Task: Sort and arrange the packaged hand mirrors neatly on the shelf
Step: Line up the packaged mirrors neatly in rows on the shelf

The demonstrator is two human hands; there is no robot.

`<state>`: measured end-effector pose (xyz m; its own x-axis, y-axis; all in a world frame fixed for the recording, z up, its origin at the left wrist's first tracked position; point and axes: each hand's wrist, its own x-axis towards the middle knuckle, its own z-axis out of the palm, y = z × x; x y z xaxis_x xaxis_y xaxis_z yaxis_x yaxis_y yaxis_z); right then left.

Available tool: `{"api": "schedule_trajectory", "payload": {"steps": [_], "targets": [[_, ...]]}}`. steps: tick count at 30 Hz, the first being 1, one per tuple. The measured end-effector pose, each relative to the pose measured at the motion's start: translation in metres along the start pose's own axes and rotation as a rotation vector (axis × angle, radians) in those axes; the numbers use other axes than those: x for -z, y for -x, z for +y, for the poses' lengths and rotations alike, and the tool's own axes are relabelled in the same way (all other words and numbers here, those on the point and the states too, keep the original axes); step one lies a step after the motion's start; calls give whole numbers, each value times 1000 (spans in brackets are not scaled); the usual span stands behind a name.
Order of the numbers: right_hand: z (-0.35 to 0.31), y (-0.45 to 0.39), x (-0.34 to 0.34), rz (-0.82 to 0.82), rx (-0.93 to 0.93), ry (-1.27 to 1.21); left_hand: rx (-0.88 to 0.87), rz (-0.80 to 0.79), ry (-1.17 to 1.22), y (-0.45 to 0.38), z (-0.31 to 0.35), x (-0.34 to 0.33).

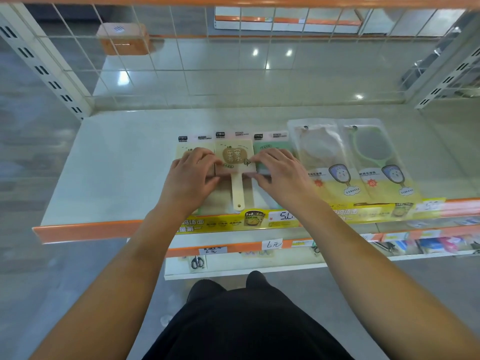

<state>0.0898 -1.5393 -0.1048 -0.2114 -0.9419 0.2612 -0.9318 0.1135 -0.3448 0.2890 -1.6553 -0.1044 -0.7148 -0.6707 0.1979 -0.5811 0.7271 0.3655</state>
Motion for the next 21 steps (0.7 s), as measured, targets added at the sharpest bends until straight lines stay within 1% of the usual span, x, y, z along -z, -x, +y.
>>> {"api": "schedule_trajectory", "payload": {"steps": [5, 12, 21], "targets": [[2, -2, -2, 12, 8, -24, 1, 44, 6, 0, 2, -1], [5, 1, -4, 46, 25, -67, 20, 62, 21, 0, 3, -2], [-6, 5, -8, 95, -36, -23, 67, 48, 42, 0, 5, -3]]}}
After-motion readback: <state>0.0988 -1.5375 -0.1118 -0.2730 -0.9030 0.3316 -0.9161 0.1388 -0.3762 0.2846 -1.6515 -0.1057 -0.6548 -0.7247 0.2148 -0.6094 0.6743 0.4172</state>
